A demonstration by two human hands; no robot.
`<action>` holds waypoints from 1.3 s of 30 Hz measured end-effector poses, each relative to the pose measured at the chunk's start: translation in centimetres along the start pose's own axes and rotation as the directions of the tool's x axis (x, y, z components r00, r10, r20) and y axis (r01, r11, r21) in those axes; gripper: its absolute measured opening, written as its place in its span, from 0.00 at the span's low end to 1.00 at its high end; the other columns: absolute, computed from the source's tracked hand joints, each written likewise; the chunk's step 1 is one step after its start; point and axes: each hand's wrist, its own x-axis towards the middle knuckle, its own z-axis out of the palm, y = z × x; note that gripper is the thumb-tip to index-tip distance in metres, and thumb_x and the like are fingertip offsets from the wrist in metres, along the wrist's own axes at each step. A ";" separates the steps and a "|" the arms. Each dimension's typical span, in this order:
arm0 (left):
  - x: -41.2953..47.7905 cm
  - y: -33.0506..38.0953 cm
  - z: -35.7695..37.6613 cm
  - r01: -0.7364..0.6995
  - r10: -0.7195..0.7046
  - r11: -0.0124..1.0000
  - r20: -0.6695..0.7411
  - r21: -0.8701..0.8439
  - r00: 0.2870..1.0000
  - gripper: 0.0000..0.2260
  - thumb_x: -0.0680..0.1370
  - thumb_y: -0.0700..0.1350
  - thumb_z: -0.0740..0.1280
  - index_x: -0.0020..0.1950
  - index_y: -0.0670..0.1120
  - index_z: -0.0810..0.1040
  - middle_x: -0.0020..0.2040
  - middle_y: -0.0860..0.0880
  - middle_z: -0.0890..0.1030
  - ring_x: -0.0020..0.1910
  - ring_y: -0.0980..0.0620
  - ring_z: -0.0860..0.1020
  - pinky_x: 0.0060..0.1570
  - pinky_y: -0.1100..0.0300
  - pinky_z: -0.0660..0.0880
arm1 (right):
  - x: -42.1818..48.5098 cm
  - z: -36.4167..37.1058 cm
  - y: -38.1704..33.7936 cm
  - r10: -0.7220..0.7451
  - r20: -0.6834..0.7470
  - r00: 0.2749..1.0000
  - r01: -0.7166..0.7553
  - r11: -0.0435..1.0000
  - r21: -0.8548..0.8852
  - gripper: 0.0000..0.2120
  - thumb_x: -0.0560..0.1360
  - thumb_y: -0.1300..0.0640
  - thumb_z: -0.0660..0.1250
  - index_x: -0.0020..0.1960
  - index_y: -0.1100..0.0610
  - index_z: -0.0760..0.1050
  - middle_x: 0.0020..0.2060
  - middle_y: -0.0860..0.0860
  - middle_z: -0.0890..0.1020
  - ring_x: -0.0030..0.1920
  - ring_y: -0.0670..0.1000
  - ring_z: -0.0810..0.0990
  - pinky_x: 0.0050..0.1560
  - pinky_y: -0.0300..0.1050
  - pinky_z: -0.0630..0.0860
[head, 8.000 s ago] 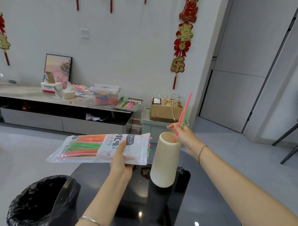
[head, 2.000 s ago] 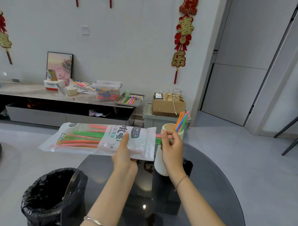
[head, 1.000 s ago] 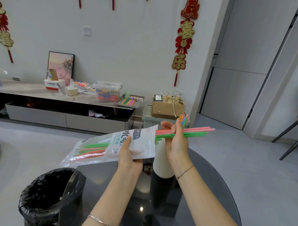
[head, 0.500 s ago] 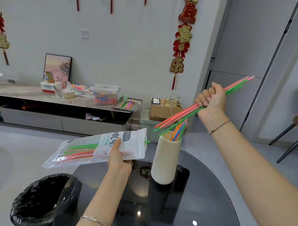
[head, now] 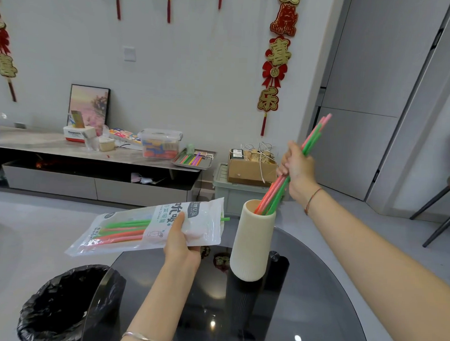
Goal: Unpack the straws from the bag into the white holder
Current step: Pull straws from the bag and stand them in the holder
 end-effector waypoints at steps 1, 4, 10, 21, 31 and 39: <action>0.0 0.0 -0.1 0.001 -0.001 1.000 -0.004 -0.004 1.000 0.16 0.76 0.41 0.68 0.60 0.51 0.67 0.47 0.48 0.80 0.40 0.51 0.80 0.36 0.52 0.77 | 0.0 -0.1 0.8 -0.001 0.031 1.000 0.005 0.992 -0.124 0.21 0.77 0.54 0.60 0.25 0.54 0.62 0.16 0.46 0.65 0.19 0.46 0.65 0.27 0.39 0.68; 0.1 0.1 -0.3 0.002 -0.002 1.000 -0.021 -0.009 1.000 0.18 0.76 0.41 0.68 0.62 0.51 0.66 0.51 0.48 0.79 0.40 0.50 0.80 0.36 0.52 0.77 | 0.2 -0.8 2.8 -0.059 0.105 0.993 0.105 0.857 -0.504 0.22 0.78 0.50 0.59 0.26 0.54 0.70 0.28 0.48 0.77 0.32 0.47 0.75 0.38 0.42 0.71; -0.1 0.1 -0.2 0.016 -0.016 1.000 -0.013 0.001 1.000 0.15 0.76 0.41 0.69 0.57 0.50 0.67 0.43 0.49 0.80 0.39 0.51 0.80 0.35 0.52 0.77 | 0.3 -2.0 4.2 0.013 0.274 0.962 0.186 0.703 -0.686 0.10 0.74 0.49 0.67 0.37 0.50 0.78 0.37 0.43 0.79 0.41 0.45 0.77 0.48 0.44 0.75; -0.4 0.0 -0.2 0.002 -0.002 1.000 -0.005 -0.001 1.000 0.17 0.76 0.41 0.68 0.60 0.51 0.66 0.54 0.47 0.79 0.46 0.48 0.80 0.50 0.48 0.76 | -0.5 -2.2 3.4 -0.239 0.430 0.871 0.478 0.617 -0.626 0.20 0.79 0.54 0.59 0.71 0.51 0.65 0.66 0.51 0.74 0.66 0.51 0.71 0.64 0.45 0.69; -0.7 0.1 -0.6 0.004 -0.004 1.000 0.038 0.009 0.999 0.17 0.76 0.40 0.69 0.62 0.50 0.68 0.57 0.46 0.79 0.52 0.46 0.79 0.52 0.47 0.76 | -5.1 -1.9 3.0 -0.399 0.496 0.771 0.621 0.303 -0.723 0.18 0.81 0.49 0.54 0.69 0.51 0.68 0.67 0.47 0.73 0.66 0.48 0.71 0.67 0.47 0.68; -0.7 0.2 -1.0 -0.036 0.031 0.998 0.086 0.051 0.996 0.07 0.74 0.41 0.70 0.49 0.49 0.75 0.46 0.49 0.83 0.42 0.51 0.82 0.41 0.52 0.78 | -14.1 1.1 8.2 -0.084 0.178 0.980 0.111 0.983 -0.146 0.18 0.82 0.53 0.53 0.70 0.52 0.66 0.67 0.40 0.70 0.68 0.38 0.66 0.62 0.22 0.60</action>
